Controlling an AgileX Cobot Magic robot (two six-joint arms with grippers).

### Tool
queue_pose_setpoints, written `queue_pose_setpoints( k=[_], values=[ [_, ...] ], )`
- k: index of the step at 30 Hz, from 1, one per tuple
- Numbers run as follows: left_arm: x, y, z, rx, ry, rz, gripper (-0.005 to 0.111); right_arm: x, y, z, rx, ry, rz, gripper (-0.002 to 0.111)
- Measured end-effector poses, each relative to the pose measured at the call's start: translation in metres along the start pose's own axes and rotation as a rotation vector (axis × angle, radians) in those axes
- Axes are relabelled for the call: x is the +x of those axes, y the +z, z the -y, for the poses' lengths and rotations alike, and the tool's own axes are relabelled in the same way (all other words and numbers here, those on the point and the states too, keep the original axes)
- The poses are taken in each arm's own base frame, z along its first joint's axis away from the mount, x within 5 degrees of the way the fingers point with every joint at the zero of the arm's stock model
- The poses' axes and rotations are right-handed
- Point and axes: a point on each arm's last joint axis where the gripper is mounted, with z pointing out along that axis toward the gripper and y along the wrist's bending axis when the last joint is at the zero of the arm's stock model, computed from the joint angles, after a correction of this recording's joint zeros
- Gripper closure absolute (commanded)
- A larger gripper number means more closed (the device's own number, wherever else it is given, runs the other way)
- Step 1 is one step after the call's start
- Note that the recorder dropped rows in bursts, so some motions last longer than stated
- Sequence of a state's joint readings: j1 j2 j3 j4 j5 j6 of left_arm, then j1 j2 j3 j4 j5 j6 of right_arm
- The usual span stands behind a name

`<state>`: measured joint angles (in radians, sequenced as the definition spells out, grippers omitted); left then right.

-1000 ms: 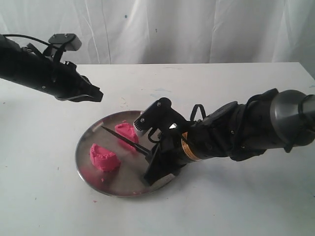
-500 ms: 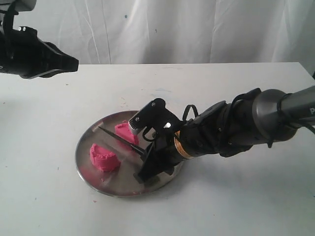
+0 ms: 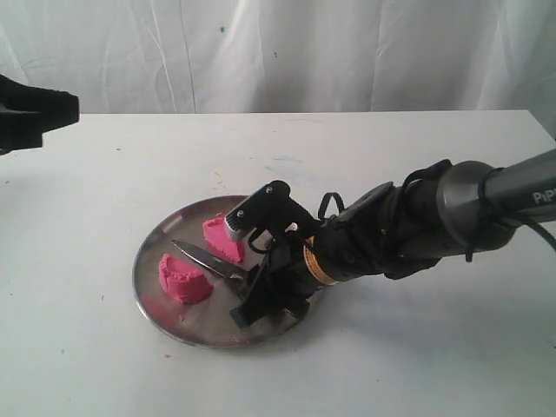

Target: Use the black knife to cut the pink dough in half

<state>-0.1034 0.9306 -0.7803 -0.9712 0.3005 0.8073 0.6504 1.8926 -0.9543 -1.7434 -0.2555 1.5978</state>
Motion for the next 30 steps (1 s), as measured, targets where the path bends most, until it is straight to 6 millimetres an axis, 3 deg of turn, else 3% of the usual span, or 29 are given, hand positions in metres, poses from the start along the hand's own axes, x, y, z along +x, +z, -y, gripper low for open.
queue_pose_setpoints(
  k=[10, 12, 14, 20, 24, 30],
  values=[
    [0.009, -0.062, 0.034, 0.077, 0.017, 0.139, 0.107, -0.025, -0.047, -0.016, -0.065, -0.006, 0.131, 0.063],
    [0.012, -0.074, 0.041, 0.105, 0.034, 0.153, 0.107, -0.025, -0.059, -0.021, -0.08, 0.002, 0.149, 0.067],
    [0.015, -0.083, 0.046, 0.116, 0.057, 0.157, 0.107, -0.022, -0.071, -0.025, -0.088, 0.011, 0.163, 0.079],
    [0.056, -0.11, 0.044, -0.032, 0.035, 0.037, 0.107, -0.008, -0.125, -0.045, -0.124, 0.022, 0.258, 0.108],
    [0.083, -0.142, 0.058, -0.029, 0.05, 0.092, 0.107, 0.008, -0.169, -0.065, -0.202, 0.076, 0.389, 0.108],
    [0.115, -0.158, 0.063, -0.043, 0.044, 0.02, 0.107, 0.047, -0.222, -0.088, -0.27, 0.094, 0.591, 0.108]
  ],
)
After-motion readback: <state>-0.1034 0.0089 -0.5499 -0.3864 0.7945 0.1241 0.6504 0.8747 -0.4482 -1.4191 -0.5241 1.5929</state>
